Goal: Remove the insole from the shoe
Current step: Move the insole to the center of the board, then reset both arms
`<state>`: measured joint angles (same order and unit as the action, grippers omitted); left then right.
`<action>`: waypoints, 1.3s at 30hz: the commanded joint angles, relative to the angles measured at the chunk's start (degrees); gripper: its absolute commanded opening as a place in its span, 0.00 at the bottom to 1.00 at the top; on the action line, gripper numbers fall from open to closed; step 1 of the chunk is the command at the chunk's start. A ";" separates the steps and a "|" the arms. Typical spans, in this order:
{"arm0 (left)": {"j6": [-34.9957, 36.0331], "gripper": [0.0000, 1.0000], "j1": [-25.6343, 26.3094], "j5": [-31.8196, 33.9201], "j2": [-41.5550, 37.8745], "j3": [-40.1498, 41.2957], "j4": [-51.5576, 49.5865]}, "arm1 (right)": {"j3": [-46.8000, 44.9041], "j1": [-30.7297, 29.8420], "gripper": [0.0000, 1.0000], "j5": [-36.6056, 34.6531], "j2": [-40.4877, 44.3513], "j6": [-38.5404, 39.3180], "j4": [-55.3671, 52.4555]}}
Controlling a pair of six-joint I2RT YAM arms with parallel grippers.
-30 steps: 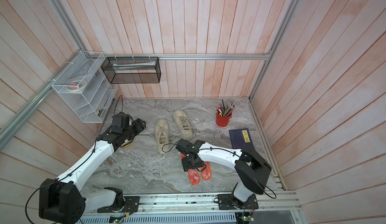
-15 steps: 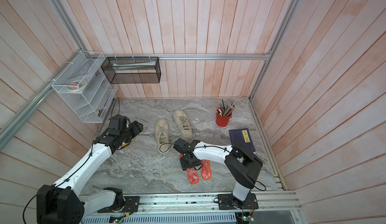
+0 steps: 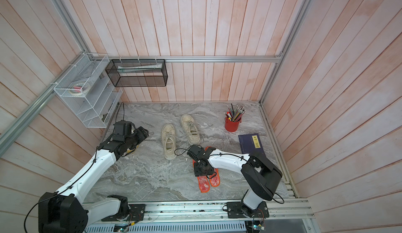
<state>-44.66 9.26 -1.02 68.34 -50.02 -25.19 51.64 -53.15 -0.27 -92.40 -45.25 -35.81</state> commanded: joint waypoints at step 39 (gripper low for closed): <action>39.34 1.00 -11.97 7.22 -2.43 30.47 57.88 | -28.91 51.05 0.97 -15.38 27.36 37.51 65.44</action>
<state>-11.00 -1.76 10.59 63.31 -21.26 19.14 28.38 -3.70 -15.79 -61.76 -18.11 5.30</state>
